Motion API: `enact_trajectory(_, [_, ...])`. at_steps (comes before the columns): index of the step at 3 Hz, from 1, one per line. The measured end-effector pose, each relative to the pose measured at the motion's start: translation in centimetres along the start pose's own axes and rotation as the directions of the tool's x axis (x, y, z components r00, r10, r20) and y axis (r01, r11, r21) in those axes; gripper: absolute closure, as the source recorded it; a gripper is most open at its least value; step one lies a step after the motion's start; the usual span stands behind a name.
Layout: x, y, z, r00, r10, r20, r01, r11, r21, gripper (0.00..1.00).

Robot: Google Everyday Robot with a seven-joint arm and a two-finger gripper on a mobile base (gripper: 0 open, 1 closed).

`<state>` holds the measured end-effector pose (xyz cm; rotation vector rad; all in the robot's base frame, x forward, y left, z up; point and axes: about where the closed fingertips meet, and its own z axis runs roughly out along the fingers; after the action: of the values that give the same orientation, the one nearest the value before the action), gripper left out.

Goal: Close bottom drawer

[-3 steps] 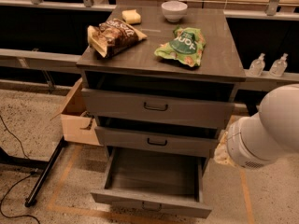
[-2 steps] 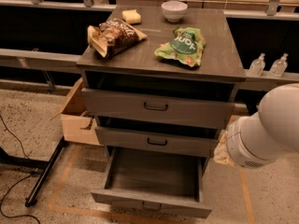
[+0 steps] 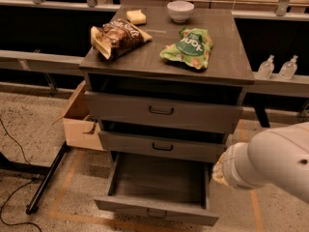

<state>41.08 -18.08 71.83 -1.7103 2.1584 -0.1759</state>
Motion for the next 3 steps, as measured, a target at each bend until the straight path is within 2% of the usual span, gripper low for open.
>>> enact_trajectory(1, [0.1,1.5,4.7,0.999,0.032,0.032,-0.031,0.9986,-0.043,1.0])
enact_trajectory(2, [-0.4,2.9,9.3,0.987,0.095,0.13,-0.084,0.9923,-0.091,1.0])
enact_trajectory(3, [-1.3,5.0,14.7,0.971,0.047,0.236,-0.022,0.9939,-0.108,1.0])
